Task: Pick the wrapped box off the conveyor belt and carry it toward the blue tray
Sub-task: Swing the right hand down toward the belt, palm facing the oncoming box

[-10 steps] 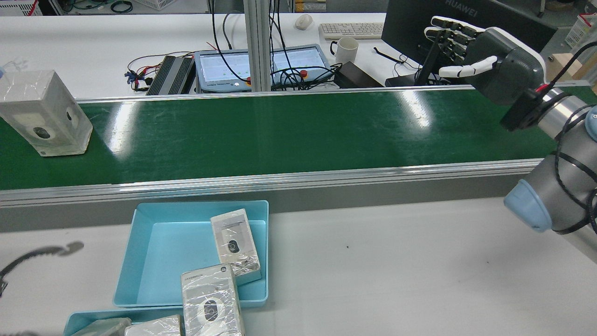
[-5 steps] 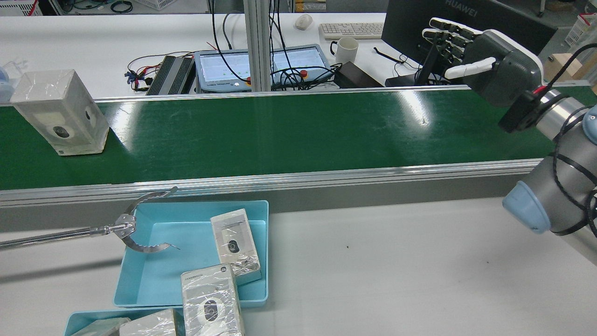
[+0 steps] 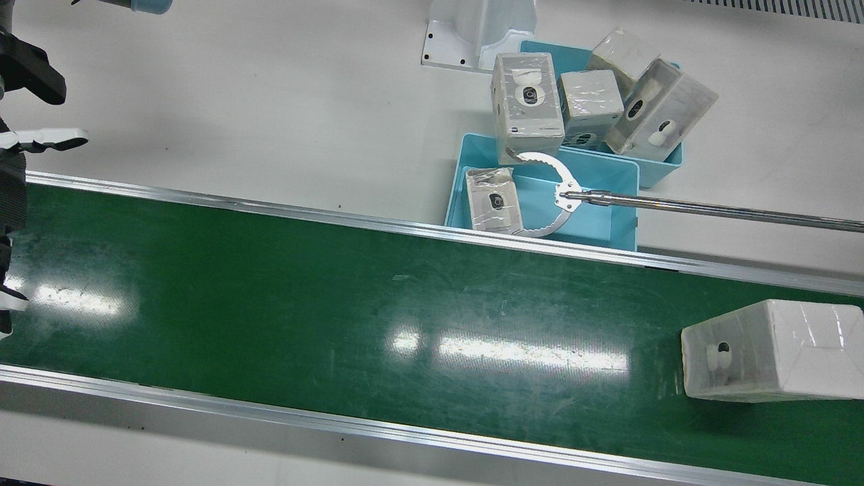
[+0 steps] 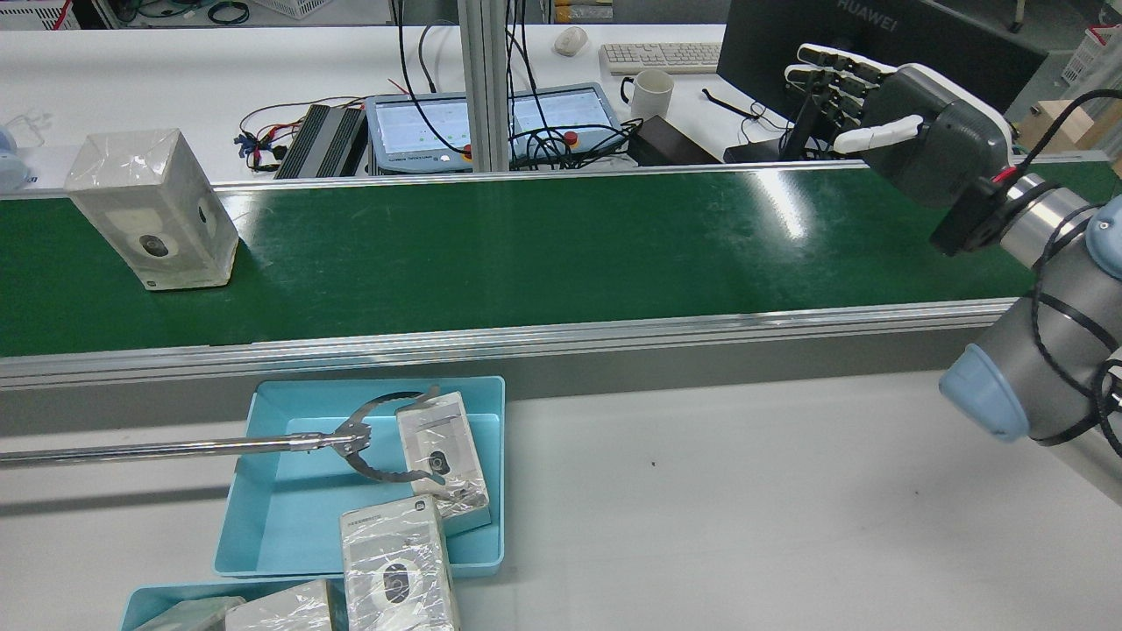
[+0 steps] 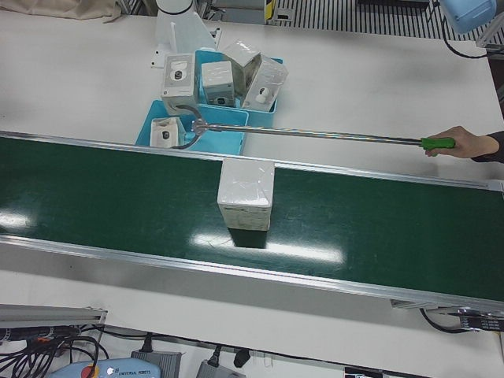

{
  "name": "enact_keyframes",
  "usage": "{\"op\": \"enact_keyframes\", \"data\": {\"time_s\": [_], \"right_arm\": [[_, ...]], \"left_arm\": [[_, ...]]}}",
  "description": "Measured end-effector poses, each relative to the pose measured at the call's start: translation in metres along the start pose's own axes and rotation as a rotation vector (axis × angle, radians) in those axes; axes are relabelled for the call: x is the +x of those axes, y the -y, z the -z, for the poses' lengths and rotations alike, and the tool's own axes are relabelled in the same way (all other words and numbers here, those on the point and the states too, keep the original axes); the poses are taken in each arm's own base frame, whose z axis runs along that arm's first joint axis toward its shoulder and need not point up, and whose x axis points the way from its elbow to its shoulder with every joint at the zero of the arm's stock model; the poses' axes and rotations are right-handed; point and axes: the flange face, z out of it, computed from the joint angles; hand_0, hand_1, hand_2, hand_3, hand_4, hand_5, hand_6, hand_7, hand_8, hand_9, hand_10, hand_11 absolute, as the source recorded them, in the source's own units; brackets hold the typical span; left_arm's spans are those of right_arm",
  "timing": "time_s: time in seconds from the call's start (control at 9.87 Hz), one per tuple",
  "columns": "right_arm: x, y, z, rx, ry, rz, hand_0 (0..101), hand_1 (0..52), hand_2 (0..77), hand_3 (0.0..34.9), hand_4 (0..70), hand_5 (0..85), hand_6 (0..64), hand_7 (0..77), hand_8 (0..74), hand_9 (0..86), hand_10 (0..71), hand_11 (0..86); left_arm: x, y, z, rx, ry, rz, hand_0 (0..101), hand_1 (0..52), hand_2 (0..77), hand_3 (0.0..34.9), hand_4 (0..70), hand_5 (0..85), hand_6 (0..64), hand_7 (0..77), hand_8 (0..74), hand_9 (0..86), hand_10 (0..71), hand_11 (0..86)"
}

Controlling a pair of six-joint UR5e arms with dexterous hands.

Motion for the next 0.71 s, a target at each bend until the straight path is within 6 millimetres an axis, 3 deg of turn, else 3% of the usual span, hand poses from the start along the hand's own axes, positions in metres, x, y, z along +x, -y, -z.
{"op": "enact_keyframes", "data": {"time_s": [0.3,0.61,0.71], "right_arm": [[0.016,0.012,-0.005,0.022,-0.025,-0.004,49,13.6,9.3,0.0,15.8,12.0,10.9,24.5,10.9,11.4,0.0,1.1],[0.042,0.007,-0.035,0.014,-0.057,-0.012,49,13.1,10.4,0.0,15.8,13.1,11.4,25.6,10.4,12.5,0.0,1.1],[0.050,0.002,-0.045,0.005,-0.064,-0.015,47,13.1,18.0,0.0,18.0,16.4,13.1,28.9,12.5,14.2,0.0,1.1]], "left_arm": [[0.000,0.000,0.000,0.000,0.000,0.000,0,0.0,1.1,0.0,0.0,1.1,0.5,0.5,0.5,0.5,0.5,0.5],[0.000,0.000,0.000,0.000,0.000,0.000,0,0.0,1.1,0.0,0.0,1.1,0.5,0.5,0.5,0.5,0.5,0.5],[0.000,0.000,0.000,0.000,0.000,0.000,0,0.0,1.1,0.0,0.0,1.1,0.5,0.5,0.5,0.5,0.5,0.5]]}}
